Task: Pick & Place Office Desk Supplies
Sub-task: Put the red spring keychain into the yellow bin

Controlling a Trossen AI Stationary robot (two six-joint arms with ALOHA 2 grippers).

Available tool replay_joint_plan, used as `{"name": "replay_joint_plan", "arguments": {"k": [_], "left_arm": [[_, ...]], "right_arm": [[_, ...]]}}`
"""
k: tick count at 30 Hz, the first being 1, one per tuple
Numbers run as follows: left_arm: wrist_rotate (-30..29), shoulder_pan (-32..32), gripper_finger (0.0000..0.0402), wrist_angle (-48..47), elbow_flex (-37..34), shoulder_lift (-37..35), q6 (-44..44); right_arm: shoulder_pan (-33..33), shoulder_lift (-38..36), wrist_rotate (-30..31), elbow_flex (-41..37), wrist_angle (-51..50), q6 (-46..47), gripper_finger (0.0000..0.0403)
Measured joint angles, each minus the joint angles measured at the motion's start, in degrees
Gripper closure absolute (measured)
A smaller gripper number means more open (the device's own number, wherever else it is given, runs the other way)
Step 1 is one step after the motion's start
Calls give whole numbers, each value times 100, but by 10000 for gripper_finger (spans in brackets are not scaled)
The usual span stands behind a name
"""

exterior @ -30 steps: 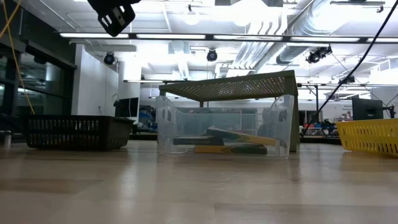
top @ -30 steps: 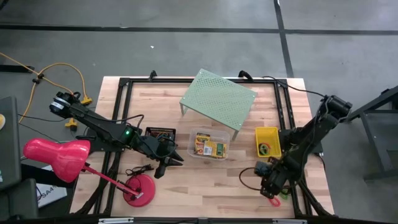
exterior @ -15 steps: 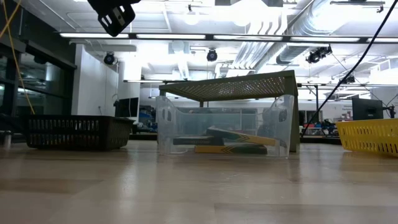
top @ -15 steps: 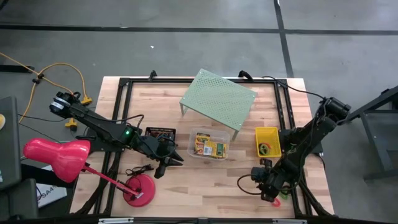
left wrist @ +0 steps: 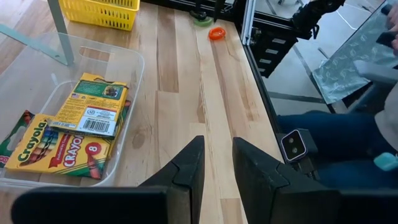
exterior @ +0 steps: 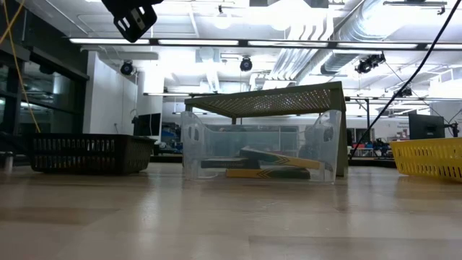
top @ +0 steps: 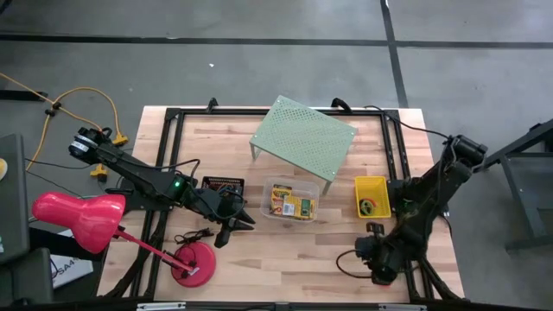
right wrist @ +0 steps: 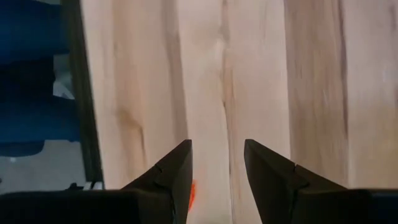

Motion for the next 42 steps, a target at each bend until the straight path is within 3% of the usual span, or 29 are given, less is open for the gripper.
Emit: {"name": "replay_joint_plan", "arguments": {"k": [5, 16, 23, 42], "left_arm": [[0, 0, 324, 2, 0, 2, -1], [0, 1, 324, 2, -1, 1, 0], [-1, 1, 324, 0, -1, 0, -1], [0, -1, 324, 1, -1, 0, 1]], "right_arm": [[324, 13, 220, 445, -473, 186, 269], [1002, 767, 111, 456, -524, 26, 269], [1085, 1146, 80, 454, -513, 7, 269], [1317, 1163, 104, 447, -120, 6, 269]]}}
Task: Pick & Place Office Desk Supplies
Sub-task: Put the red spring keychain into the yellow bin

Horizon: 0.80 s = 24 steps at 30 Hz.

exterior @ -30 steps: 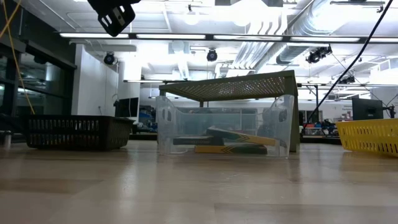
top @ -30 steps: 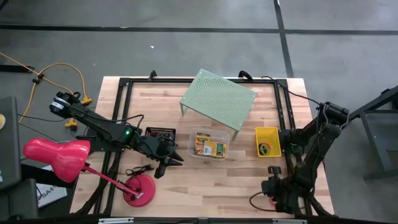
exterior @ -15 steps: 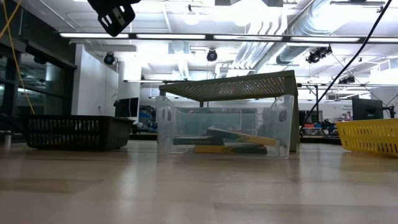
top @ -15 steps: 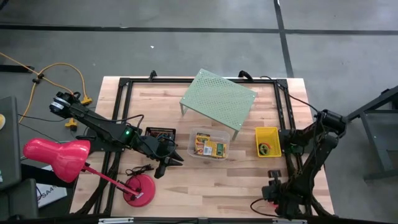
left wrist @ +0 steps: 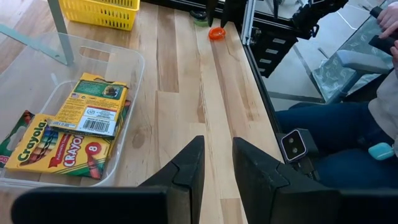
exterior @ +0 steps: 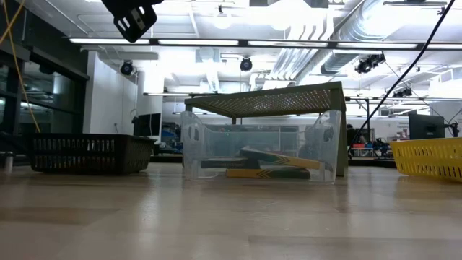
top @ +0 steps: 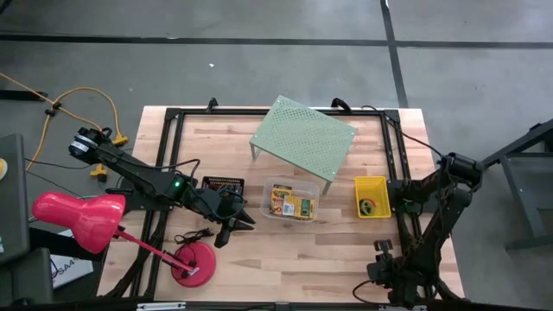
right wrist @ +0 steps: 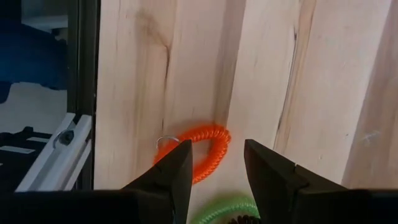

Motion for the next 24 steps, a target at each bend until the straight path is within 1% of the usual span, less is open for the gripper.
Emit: {"name": "replay_joint_plan", "arguments": {"k": [7, 24], "left_arm": [[0, 2, 324, 0, 1, 1, -1], [0, 1, 324, -1, 2, 0, 0]], "right_arm": [[142, 294, -24, -2, -28, 6, 269], [139, 717, -138, 11, 36, 192, 269]]}}
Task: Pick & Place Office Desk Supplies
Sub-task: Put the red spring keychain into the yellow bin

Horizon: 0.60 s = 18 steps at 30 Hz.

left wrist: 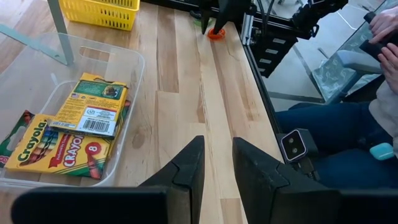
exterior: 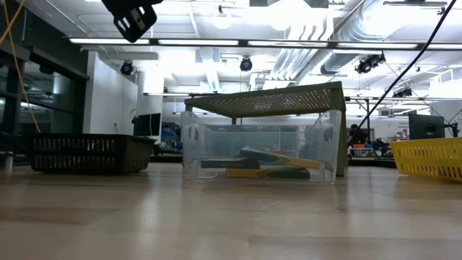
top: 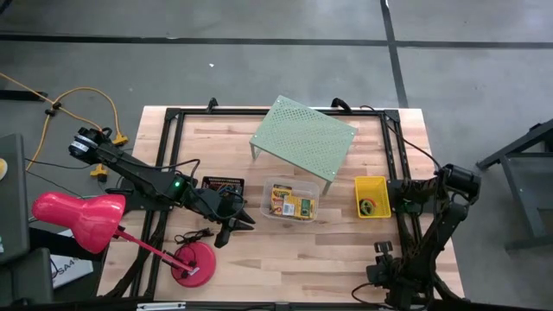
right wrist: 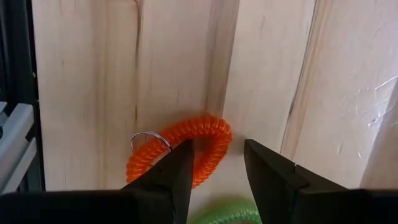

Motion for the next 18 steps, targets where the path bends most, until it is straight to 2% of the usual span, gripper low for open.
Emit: {"name": "replay_joint_plan", "arguments": {"k": [4, 13, 18], "left_arm": [[1, -1, 324, 2, 1, 0, 0], [1, 0, 324, 0, 1, 1, 0], [1, 1, 324, 2, 1, 0, 0]], "right_arm": [[0, 2, -7, -2, 21, 23, 277], [0, 7, -17, -2, 86, 23, 351], [0, 8, -33, -2, 87, 21, 375]]}}
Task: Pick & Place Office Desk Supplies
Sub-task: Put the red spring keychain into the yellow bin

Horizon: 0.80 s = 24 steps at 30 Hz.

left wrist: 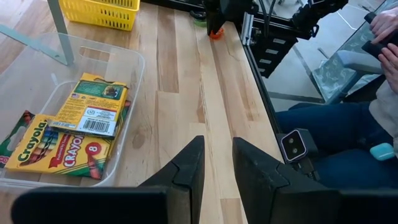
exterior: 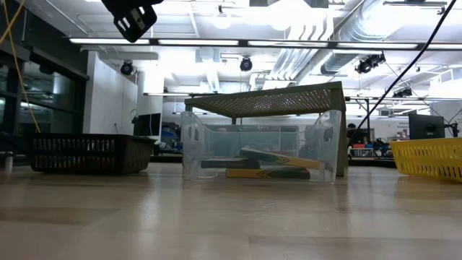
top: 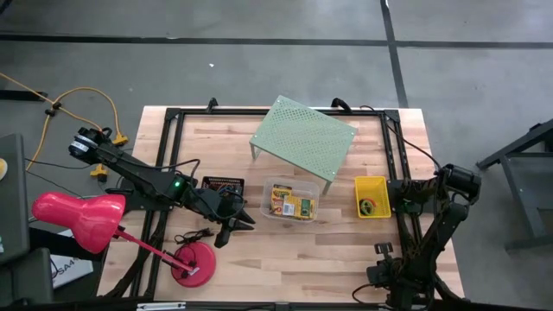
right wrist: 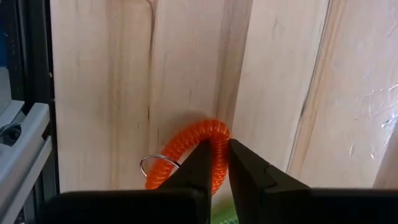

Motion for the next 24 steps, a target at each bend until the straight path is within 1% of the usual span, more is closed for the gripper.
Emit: {"name": "replay_joint_plan", "arguments": {"k": [8, 12, 20, 24], "left_arm": [[0, 0, 324, -2, 0, 0, -1], [0, 0, 324, 0, -2, 0, -2], [0, -1, 324, -1, -2, 0, -1], [-2, 0, 324, 0, 0, 0, 0]], "right_arm": [[-87, -193, -23, -18, -108, -53, 381], [-248, -377, -41, 163, -622, -194, 381], [-802, -853, -9, 754, -2142, -555, 382], [-1048, -1166, 95, 793, -2239, -663, 382]]}}
